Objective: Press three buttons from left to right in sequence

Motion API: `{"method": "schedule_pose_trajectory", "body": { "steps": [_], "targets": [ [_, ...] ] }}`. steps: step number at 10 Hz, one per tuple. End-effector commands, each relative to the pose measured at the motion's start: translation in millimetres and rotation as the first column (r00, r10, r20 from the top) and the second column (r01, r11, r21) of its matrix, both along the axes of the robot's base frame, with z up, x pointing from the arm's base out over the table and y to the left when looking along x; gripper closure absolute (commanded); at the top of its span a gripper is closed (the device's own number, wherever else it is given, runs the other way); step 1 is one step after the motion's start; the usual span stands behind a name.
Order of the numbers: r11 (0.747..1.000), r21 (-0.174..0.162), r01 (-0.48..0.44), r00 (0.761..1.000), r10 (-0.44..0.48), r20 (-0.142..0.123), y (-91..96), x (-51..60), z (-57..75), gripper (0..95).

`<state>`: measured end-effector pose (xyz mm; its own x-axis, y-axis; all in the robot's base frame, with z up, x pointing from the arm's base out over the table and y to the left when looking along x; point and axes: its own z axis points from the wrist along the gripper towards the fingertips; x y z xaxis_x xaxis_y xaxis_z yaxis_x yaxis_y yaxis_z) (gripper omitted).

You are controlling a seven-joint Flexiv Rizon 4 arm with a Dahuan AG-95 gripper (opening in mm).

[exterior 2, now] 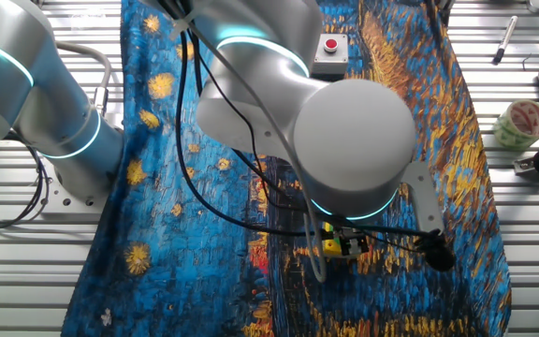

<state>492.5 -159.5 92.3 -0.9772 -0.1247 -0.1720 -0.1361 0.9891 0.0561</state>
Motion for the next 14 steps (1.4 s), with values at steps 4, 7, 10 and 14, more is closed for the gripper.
{"method": "schedule_pose_trajectory", "body": {
  "steps": [4,7,10,14],
  "targets": [
    [1.0,-0.012,-0.004,1.0,0.004,-0.002,-3.7,-1.6,1.3,95.0],
    [0.999,-0.037,-0.01,1.0,0.01,-0.014,-6.5,-3.3,13.1,95.0],
    [0.999,-0.048,-0.017,1.0,0.016,-0.023,-8.0,-6.8,27.6,95.0],
    [0.999,-0.049,-0.018,0.999,0.016,-0.033,-7.9,-9.2,41.0,95.0]
  ]
}}
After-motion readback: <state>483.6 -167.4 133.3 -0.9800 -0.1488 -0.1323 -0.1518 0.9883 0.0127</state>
